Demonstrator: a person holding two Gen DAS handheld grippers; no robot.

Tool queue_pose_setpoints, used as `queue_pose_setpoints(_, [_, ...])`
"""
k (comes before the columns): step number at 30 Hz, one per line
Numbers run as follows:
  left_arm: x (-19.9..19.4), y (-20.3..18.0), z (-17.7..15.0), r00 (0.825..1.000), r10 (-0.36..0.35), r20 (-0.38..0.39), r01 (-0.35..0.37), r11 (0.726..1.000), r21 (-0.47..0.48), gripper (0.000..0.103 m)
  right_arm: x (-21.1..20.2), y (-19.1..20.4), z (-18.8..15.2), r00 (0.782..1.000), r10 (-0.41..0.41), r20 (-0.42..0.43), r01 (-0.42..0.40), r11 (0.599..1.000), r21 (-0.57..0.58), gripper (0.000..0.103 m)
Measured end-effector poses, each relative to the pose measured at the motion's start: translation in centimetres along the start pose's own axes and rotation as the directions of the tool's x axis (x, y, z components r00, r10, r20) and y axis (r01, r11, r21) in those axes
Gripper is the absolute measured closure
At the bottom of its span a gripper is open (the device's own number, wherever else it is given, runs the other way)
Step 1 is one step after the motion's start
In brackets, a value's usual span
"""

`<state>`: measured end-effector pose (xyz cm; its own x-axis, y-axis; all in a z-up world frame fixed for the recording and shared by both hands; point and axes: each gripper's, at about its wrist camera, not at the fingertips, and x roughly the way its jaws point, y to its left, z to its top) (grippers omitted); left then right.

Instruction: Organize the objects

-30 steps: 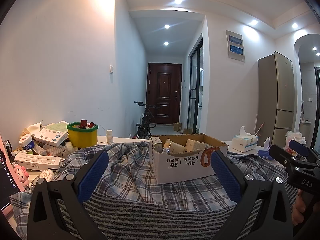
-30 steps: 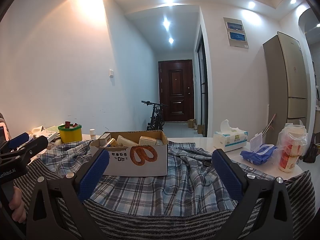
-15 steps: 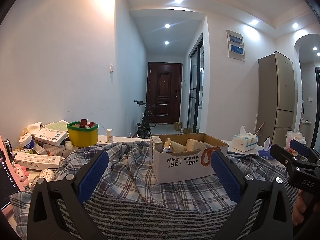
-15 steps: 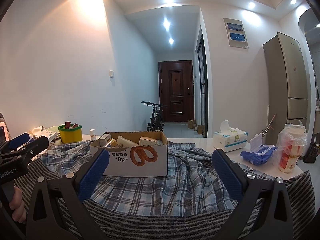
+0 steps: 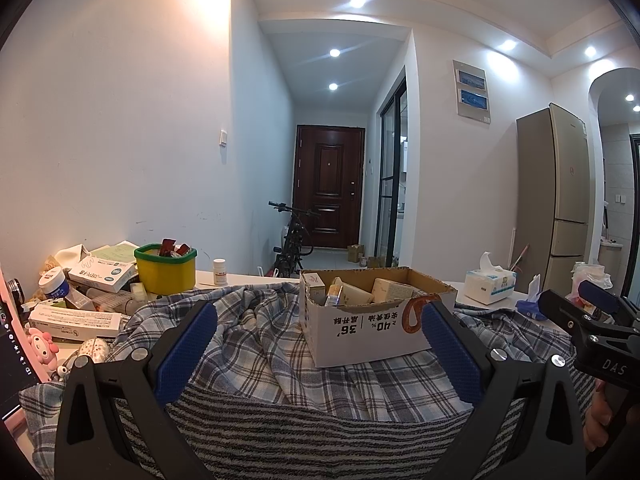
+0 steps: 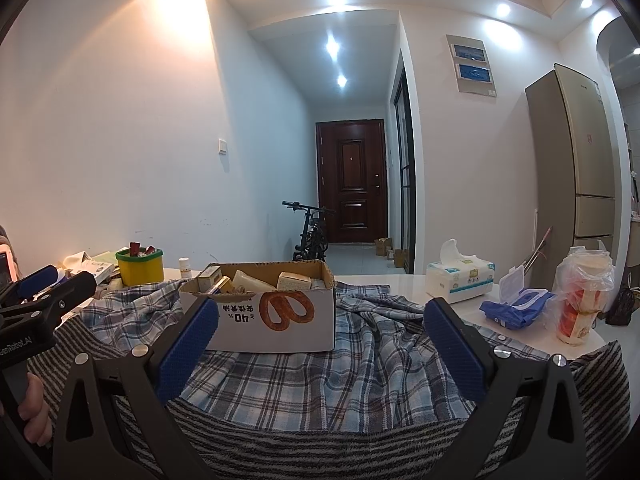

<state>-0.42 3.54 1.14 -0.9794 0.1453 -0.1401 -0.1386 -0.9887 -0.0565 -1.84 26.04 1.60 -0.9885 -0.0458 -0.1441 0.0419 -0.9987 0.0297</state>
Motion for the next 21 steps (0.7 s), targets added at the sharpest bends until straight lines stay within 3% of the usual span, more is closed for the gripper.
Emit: queue_pose_setpoints(21, [-0.04, -0.03, -0.13, 1.000, 0.001, 0.002, -0.001, 1.000, -0.006, 0.000, 0.32, -0.11, -0.06, 1.000, -0.003, -0.021, 0.003, 1.000, 0.001, 0.000])
